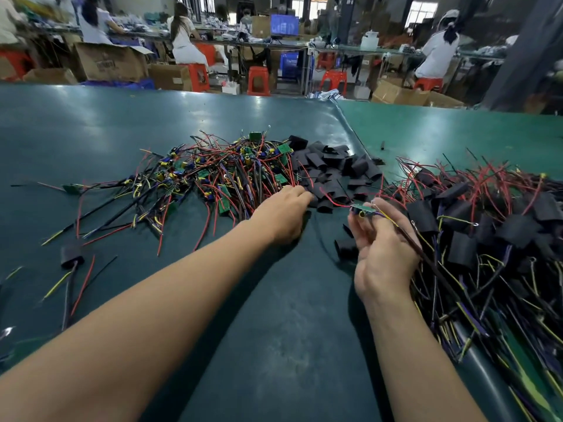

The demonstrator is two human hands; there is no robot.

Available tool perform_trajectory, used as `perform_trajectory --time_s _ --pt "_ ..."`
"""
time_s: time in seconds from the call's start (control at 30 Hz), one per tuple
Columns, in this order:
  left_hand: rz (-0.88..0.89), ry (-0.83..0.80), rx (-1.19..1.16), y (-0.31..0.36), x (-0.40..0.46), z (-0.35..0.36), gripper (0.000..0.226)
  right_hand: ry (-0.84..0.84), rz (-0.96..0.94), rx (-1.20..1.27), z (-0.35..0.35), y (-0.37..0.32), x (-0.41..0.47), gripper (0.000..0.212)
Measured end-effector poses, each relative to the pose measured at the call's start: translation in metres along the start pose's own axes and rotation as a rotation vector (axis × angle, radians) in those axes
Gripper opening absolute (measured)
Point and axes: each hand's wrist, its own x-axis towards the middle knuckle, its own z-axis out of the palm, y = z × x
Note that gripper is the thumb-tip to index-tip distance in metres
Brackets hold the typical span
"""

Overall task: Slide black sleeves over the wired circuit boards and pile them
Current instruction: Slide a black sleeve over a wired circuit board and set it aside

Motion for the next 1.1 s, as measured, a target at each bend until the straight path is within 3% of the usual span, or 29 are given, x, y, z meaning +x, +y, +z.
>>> perform_trajectory --time_s 0.07,0.17,0.33,0.5,0.63,0.8,1.1 --pt "-0.006 -0.028 0.155 0.005 0.015 0.008 0.041 -0.031 0.069 0.028 -0.001 -0.001 0.0 0.039" --pt "-0.025 0.069 0.368 0.006 0.028 0.009 0.04 -0.076 0.092 0.065 -0.001 -0.007 0.001 0.047" --pt "-0.013 -0.121 0.188 -0.001 0.037 0.005 0.077 -0.117 0.088 0.12 0.001 -0.016 -0.002 0.032" --pt "-0.05 -0.132 0.022 0.028 0.078 0.001 0.058 -0.036 0.061 0.157 0.0 -0.015 -0.002 0.028" --pt "-0.102 -0.282 0.079 0.034 0.086 0.017 0.056 -0.015 0.058 0.163 -0.009 -0.016 -0.001 0.029" --pt "-0.084 -0.137 0.089 0.022 0.059 0.026 0.045 -0.031 0.088 0.167 -0.008 -0.018 -0.002 0.03" --pt "-0.117 -0.019 0.019 0.039 -0.008 0.02 0.036 -0.102 0.157 0.276 -0.006 -0.033 -0.006 0.029"
